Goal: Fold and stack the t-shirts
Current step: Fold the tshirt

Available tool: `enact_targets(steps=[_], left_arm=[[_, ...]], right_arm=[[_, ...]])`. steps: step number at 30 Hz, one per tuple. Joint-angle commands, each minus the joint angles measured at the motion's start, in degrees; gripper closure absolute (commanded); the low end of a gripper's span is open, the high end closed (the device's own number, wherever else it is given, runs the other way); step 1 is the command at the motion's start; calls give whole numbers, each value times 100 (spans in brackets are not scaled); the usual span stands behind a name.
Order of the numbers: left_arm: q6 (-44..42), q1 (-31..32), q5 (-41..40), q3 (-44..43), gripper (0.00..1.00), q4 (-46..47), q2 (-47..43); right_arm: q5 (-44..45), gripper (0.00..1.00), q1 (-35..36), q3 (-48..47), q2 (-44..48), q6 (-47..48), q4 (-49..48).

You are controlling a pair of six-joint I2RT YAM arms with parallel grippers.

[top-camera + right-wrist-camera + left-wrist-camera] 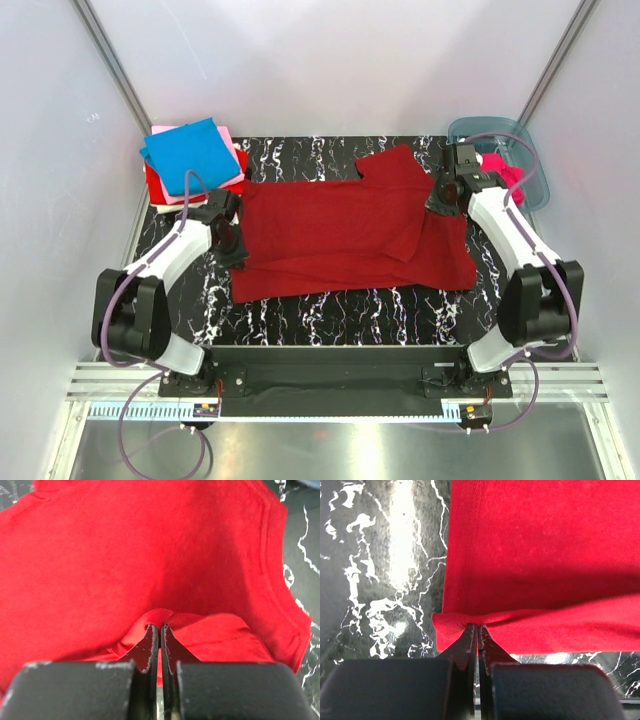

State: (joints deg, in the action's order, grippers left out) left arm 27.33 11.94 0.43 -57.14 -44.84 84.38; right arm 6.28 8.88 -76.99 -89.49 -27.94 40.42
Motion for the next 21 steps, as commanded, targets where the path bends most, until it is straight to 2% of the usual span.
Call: enact_targets(steps=[1,15,18,19,21], left_arm=[[-219,-69,195,-288,100,195,263],[-228,-219,-25,-719,100,151,860],[-220,-219,-25,-868,94,160,1114],[-228,-219,-34,-921,93,151,1194],[-211,-219,-25,-1131,87,20,1432]], right_arm=[[-215,100,-168,-465,-400,333,-184],[-558,100,-238,-1916,-1843,931,194],[-567,89,-238,-2004,-2168,940,194],[-593,76,-238,-2056,-2334,940,168],[-821,60,-238,-2346,-2519,992,132]])
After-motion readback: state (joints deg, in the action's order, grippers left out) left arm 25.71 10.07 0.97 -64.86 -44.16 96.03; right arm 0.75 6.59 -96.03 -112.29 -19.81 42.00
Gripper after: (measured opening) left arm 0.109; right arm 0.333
